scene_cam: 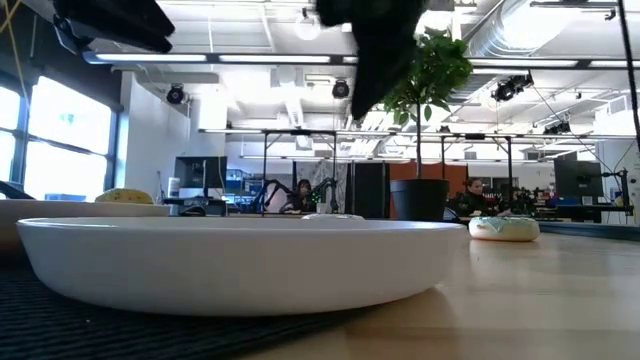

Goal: Pick & Place donuts
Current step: Put the big light green donut on the right white plate

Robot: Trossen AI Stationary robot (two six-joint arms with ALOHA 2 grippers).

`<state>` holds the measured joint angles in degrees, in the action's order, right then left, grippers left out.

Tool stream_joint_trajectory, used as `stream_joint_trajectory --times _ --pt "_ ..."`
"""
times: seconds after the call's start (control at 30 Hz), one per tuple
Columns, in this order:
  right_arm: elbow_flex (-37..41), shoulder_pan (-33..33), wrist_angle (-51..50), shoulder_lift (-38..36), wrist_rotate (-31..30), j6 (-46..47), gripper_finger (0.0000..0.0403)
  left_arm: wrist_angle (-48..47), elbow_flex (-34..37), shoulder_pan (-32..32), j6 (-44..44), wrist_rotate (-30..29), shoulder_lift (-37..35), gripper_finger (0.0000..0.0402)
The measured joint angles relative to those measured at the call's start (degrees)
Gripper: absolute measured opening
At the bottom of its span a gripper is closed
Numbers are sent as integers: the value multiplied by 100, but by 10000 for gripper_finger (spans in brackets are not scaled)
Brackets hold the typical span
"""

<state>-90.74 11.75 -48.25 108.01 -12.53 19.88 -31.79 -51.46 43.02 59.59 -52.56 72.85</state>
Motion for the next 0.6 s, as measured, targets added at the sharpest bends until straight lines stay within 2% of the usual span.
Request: stream_joint_trajectory --times 0.2,0.33,0.5,0.6 --pt "7 202 -2219 -774 312 1028 129 72 -2 -427 -124 182 260 127" --pt "208 456 -3008 -1107 478 1565 129 177 -1 -898 -122 501 524 127" --pt "1233 719 -2461 -1507 72 1825 129 239 -2 -1476 -121 1102 624 127" --pt "2160 695 -1542 -1699 321 1828 129 247 0 -1760 -120 1476 626 127"
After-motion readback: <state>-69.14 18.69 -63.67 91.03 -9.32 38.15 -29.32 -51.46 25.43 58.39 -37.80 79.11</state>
